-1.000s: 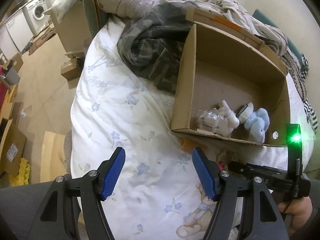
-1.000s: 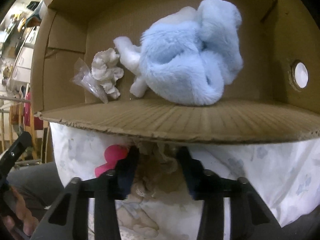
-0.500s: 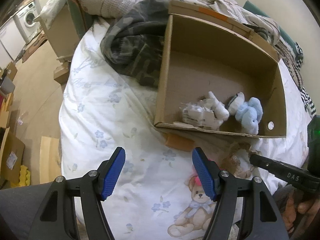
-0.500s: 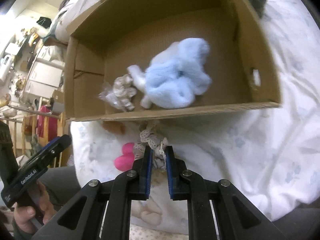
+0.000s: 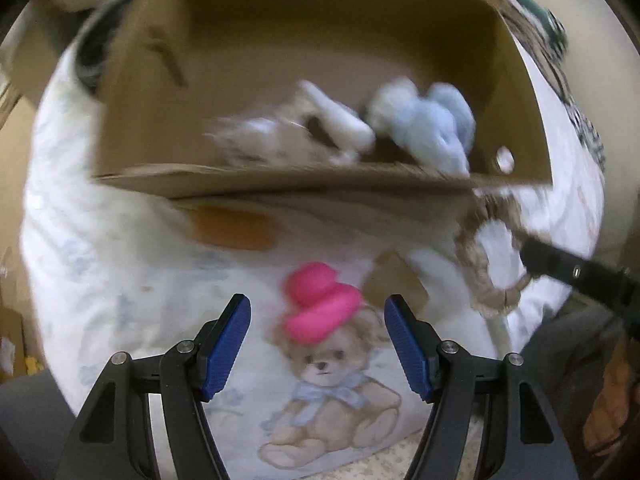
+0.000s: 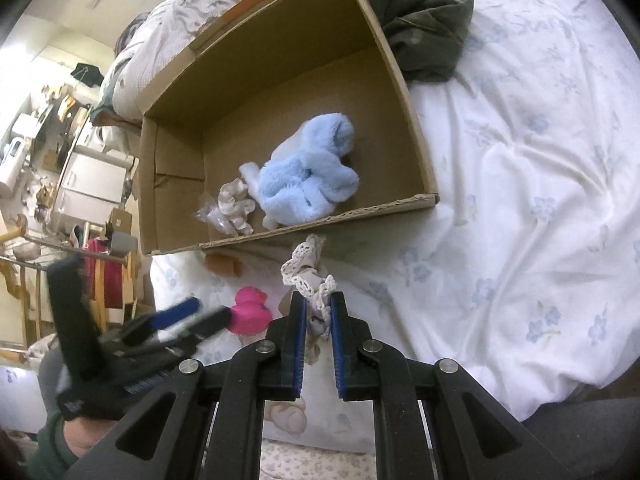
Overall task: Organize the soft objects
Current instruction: 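Grasp the beige lace ring with the right tool while the left tool grasps the pink duck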
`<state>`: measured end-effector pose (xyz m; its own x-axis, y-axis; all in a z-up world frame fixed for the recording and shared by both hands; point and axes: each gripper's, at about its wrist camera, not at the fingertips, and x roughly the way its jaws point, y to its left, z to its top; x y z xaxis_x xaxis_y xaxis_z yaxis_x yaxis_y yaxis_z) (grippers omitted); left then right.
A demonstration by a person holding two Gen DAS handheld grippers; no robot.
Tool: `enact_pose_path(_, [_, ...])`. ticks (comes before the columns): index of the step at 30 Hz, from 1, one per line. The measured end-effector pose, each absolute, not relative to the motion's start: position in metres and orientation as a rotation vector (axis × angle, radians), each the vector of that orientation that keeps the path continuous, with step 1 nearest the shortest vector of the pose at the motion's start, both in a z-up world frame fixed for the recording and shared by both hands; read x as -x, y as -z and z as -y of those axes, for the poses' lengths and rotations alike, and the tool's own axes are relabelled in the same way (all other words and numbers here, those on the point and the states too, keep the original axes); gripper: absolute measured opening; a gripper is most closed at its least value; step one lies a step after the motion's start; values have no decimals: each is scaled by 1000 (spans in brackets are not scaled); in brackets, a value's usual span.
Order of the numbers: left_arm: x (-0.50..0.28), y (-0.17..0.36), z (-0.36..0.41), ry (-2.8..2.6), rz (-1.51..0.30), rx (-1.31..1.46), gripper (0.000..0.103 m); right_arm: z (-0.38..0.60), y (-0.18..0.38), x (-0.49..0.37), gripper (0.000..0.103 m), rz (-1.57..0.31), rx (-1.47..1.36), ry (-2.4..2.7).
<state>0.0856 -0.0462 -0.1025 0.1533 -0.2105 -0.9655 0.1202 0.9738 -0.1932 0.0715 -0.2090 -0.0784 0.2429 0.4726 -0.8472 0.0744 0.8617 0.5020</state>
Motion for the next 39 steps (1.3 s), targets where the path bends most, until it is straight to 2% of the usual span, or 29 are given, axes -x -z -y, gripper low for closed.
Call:
enact_pose_path(5, [-86, 115, 68, 246, -1417, -34, 66, 203, 80, -73, 14, -1317, -483, -292])
enact_pose_path(7, [-86, 118, 71, 244, -1422, -55, 56, 202, 81, -73, 14, -1321, -477, -294])
enact_pose_path(9, [-86, 121, 72, 246, -1434, -66, 29, 202, 81, -73, 14, -1323, -473, -295])
enact_pose_path(12, [-84, 122, 66, 251, -1442, -59, 23, 201, 82, -73, 14, -1326, -469, -299])
enact_pose_path(30, [-68, 85, 15, 130, -1344, 14, 21, 168, 77, -75, 14, -1331, -422, -383])
enact_pose_path(39, [-44, 24, 4, 73, -1145, -22, 21, 148, 44, -73, 14, -1198, -423, -505])
